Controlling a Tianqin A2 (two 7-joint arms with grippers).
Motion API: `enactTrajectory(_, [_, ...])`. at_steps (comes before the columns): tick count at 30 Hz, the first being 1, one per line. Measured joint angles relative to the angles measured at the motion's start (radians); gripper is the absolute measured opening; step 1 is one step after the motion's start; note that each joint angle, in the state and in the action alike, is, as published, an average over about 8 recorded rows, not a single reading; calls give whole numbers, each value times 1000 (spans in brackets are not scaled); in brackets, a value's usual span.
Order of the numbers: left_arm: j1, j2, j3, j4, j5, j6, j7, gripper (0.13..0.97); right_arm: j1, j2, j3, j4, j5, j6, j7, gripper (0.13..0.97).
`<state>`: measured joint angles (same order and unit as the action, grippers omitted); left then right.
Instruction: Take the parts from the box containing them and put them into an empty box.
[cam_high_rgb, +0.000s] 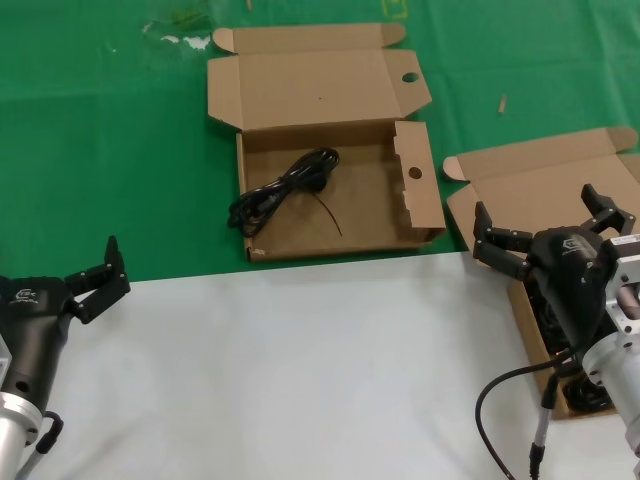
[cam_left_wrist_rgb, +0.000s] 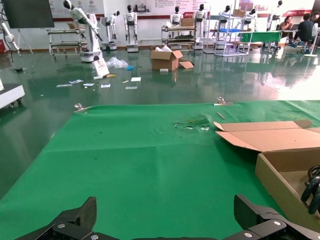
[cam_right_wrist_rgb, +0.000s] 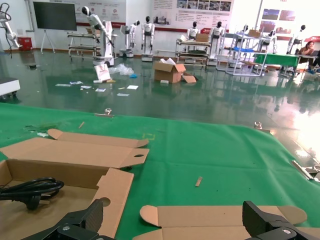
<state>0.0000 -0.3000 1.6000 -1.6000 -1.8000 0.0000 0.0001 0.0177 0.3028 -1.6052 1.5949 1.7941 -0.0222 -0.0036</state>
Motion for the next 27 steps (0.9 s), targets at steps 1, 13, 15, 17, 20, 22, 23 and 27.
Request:
enactTrajectory(1, [0,0,0,0,0,0,0,966,0,0,0,0,0,0,0,966])
enactTrajectory(13, [0,0,0,0,0,0,0,966,0,0,0,0,0,0,0,966])
enactTrajectory(15, [0,0,0,0,0,0,0,966,0,0,0,0,0,0,0,966])
enactTrajectory(17, [0,0,0,0,0,0,0,966,0,0,0,0,0,0,0,966])
enactTrajectory(20, [0,0,0,0,0,0,0,966,0,0,0,0,0,0,0,966])
enactTrajectory(22, [0,0,0,0,0,0,0,966,0,0,0,0,0,0,0,966])
enactTrajectory(23, [0,0,0,0,0,0,0,966,0,0,0,0,0,0,0,966])
enactTrajectory(27, [0,0,0,0,0,0,0,966,0,0,0,0,0,0,0,966])
